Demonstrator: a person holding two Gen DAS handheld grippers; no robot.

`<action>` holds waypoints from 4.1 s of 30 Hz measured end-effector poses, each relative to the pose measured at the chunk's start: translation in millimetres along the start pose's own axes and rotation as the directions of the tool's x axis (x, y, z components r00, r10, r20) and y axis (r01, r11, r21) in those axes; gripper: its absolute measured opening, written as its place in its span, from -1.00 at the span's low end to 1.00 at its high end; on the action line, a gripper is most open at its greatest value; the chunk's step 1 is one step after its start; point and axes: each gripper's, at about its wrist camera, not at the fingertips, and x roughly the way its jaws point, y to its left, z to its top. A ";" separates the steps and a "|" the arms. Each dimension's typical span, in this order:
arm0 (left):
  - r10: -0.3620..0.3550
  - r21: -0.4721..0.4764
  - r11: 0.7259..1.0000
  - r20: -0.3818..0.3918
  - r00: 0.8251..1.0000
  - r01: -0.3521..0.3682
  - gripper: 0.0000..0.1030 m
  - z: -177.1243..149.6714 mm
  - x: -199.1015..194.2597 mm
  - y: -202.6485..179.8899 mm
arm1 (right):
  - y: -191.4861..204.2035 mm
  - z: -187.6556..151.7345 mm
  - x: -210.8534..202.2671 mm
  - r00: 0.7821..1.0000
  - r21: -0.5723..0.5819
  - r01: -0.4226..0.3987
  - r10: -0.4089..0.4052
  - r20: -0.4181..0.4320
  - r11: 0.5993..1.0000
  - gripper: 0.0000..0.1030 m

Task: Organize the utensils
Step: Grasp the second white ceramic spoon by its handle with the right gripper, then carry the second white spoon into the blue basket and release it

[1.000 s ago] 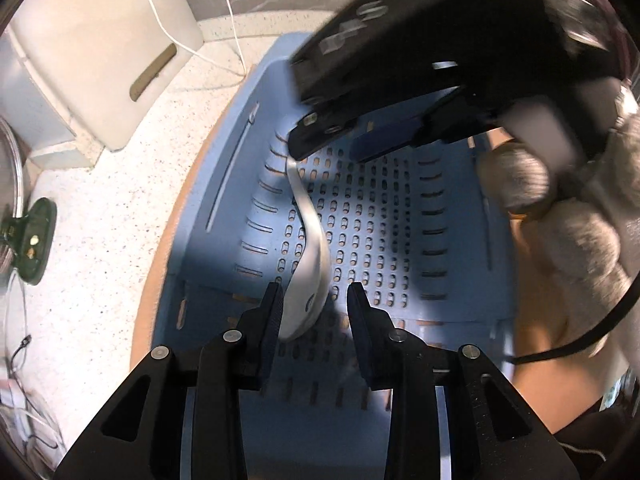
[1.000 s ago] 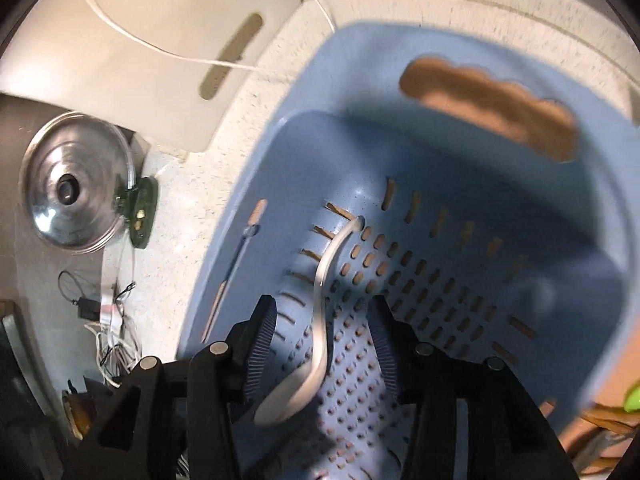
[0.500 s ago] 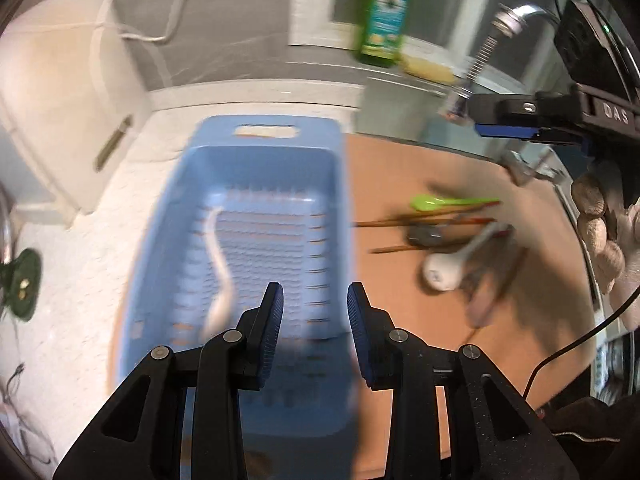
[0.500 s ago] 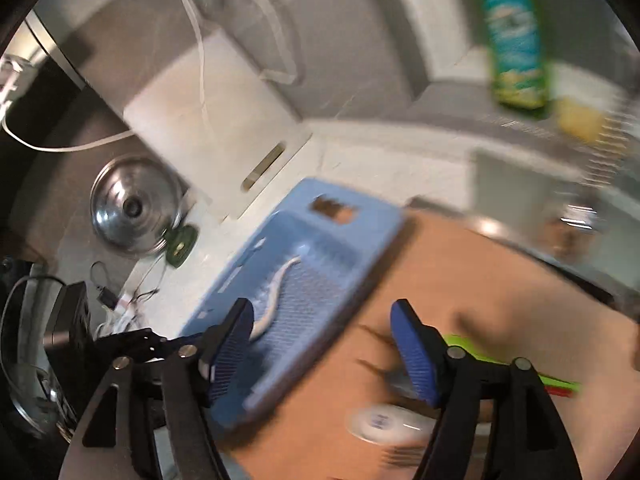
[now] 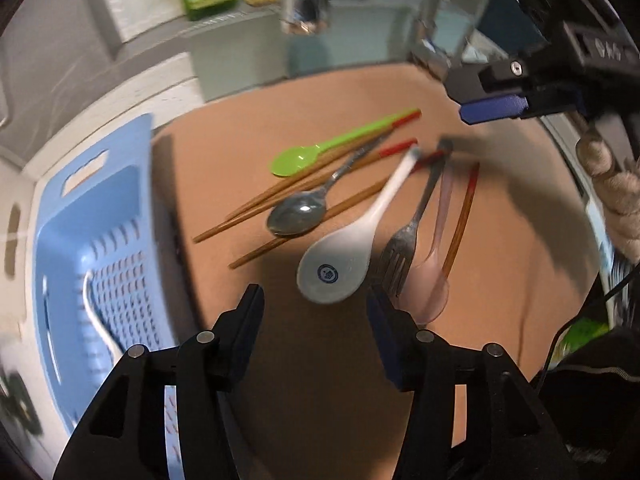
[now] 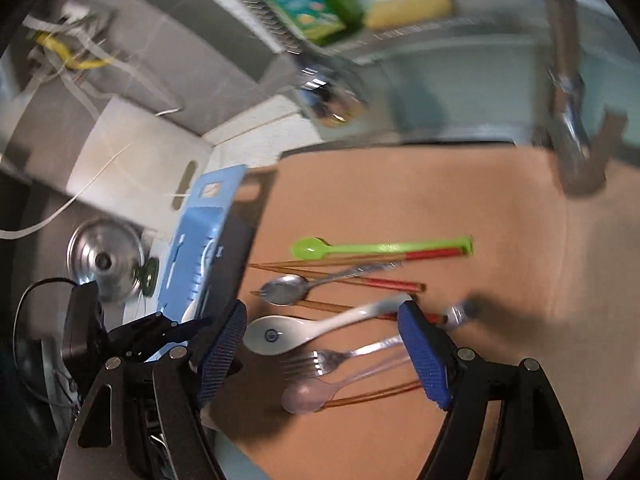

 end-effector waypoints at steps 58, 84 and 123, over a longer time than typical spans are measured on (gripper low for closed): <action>-0.079 0.097 0.992 -0.036 0.996 0.082 -0.28 -2.0 15.4 -1.3 | 7.7 0.3 44.0 0.991 0.234 -0.054 0.080 -0.104 0.971 -0.83; 0.115 -0.264 0.959 0.041 0.993 -0.100 -0.36 -102.4 -56.9 118.5 | 196.6 26.8 136.4 0.951 -0.111 -0.144 0.106 -0.292 0.983 -0.84; 0.135 -0.360 0.918 -0.111 0.985 -0.166 -0.47 -118.4 -4.8 158.3 | 235.0 23.9 278.5 0.903 -0.179 -0.048 -0.034 -0.427 0.983 -0.83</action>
